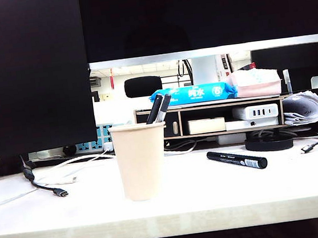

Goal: Pick up the marker and insert it into the paper cup.

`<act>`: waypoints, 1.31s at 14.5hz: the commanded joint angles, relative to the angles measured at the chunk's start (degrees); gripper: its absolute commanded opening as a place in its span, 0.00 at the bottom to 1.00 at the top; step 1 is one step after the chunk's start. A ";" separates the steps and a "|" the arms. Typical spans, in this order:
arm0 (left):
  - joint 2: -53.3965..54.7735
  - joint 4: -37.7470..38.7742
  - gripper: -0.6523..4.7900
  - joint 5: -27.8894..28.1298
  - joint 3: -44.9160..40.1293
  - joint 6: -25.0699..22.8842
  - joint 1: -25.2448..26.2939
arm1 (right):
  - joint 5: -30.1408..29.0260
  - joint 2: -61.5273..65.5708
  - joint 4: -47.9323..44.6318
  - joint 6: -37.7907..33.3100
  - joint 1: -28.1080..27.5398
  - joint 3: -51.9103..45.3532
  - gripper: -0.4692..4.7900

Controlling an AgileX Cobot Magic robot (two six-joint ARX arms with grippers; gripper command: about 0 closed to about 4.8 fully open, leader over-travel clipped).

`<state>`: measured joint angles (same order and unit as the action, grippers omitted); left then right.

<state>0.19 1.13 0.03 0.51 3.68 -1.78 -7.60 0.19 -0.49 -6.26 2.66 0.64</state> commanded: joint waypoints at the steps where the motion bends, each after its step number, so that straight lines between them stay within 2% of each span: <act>1: 0.00 -0.44 0.11 -0.26 0.02 2.93 0.07 | 0.02 0.00 -0.52 -7.41 0.02 -0.33 0.08; 2: 0.00 -0.55 0.11 -0.33 0.02 5.75 0.04 | 0.00 0.00 -0.09 -7.67 0.02 -0.33 0.08; 3: 0.00 -0.33 0.11 -3.26 0.02 12.26 0.04 | 0.00 0.00 0.04 -7.67 0.02 -0.33 0.08; 4: 0.00 0.77 0.11 -9.84 0.02 16.83 0.04 | 0.00 0.00 -0.04 -7.65 0.02 -0.33 0.08; 5: 0.02 1.84 0.11 -20.26 0.04 19.30 -0.07 | -0.02 0.00 -0.02 -7.65 0.02 -0.33 0.08; 7: 0.02 5.25 0.11 -28.68 0.04 19.50 -1.84 | -0.02 0.00 -0.15 -7.65 0.02 -0.33 0.08; 8: 0.07 6.95 0.11 -36.30 0.07 21.53 -6.38 | -0.55 0.00 0.13 -7.69 0.02 -0.33 0.08; 9: 0.09 7.04 0.11 -28.00 0.07 22.47 -15.61 | -1.42 0.00 0.28 -7.69 0.02 -0.33 0.08; 10: 0.61 7.39 0.11 -23.61 0.07 18.93 -19.89 | -1.55 0.00 0.33 -7.69 0.02 -0.33 0.08; 12: 2.49 7.61 0.11 -19.23 0.04 16.15 -23.87 | -1.53 0.00 0.68 -7.69 0.02 -0.33 0.08; 13: 2.75 7.54 0.11 -19.10 0.04 15.78 -24.48 | -1.55 0.00 1.57 -8.68 0.02 -0.33 0.08; 14: 2.71 7.41 0.11 -19.28 0.04 15.80 -24.46 | -5.81 0.07 1.99 -12.37 0.04 0.52 0.08; 15: 2.71 7.41 0.11 -19.30 0.04 15.80 -24.48 | -7.72 0.44 1.92 -12.41 0.04 1.81 0.08; 17: 2.71 7.41 0.11 -19.30 0.04 15.80 -24.48 | -7.48 4.02 1.95 -15.19 0.04 5.57 0.08; 19: 2.71 7.41 0.11 -19.30 0.04 15.78 -24.48 | -8.31 13.97 1.97 -14.16 0.04 10.49 0.08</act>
<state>2.90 7.97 -19.31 0.62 19.92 -26.22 -15.14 10.63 1.65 -20.88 2.63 9.28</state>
